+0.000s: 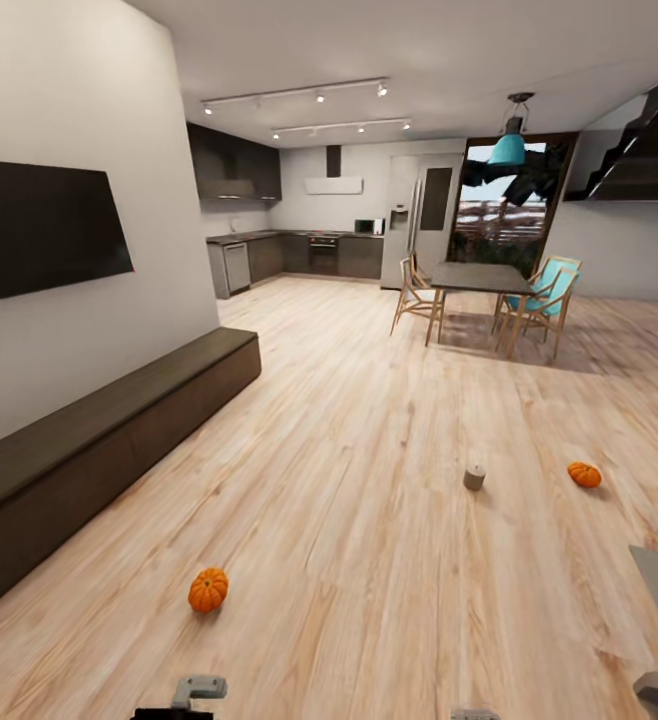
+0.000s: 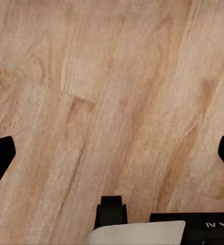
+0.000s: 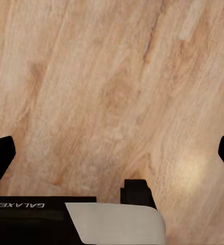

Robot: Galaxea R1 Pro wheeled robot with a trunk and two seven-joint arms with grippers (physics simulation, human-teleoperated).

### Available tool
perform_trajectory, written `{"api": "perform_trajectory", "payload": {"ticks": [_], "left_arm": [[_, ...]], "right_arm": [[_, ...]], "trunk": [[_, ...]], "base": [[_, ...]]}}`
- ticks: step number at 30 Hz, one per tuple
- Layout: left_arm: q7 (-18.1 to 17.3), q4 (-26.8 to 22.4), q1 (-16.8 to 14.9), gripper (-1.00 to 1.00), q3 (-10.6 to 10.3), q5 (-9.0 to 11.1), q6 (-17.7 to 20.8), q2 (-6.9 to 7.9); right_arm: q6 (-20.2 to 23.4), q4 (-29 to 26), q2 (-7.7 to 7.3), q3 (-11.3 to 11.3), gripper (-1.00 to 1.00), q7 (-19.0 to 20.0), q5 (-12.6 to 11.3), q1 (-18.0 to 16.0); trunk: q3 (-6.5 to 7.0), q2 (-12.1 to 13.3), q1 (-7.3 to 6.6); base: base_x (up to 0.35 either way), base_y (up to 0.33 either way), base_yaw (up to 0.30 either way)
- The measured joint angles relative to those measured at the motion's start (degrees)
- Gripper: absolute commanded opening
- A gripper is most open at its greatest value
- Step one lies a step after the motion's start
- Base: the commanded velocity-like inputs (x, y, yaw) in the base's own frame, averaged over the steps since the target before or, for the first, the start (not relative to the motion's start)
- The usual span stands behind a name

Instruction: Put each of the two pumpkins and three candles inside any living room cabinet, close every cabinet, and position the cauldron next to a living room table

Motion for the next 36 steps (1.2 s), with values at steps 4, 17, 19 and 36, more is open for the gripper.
{"api": "perform_trajectory", "payload": {"ticks": [4, 17, 19, 36], "left_arm": [[0.0, -2.5, -0.4, 1.00, 0.0, 0.0, -0.4, -0.14], [0.3, -5.0, -0.8, 1.00, 0.1, 0.0, -1.5, -0.32], [0.4, -5.7, -1.0, 1.00, 0.1, 0.1, -1.2, -0.38], [0.7, -7.2, -1.3, 1.00, 0.5, 6.1, -0.1, -0.40]], "right_arm": [[-3.2, -0.1, 0.11, 0.1, 1.00, -0.1, 0.2, -0.4], [-8.9, -0.3, 0.11, 0.2, 1.00, 0.4, 0.0, -0.5], [-9.0, -0.3, 0.12, 0.2, 1.00, 0.3, 0.0, -0.5], [-15.4, -0.1, 0.15, 0.2, 1.00, 0.3, 0.1, -0.5]], "trunk": [[0.00, 0.0, 0.00], [0.00, 0.0, 0.00], [0.00, 0.0, 0.00], [-0.14, 0.0, 0.00]], "base": [[0.315, -0.111, 0.000], [0.317, -0.110, 0.000], [0.317, -0.110, 0.023], [0.317, -0.107, 0.244]]}}
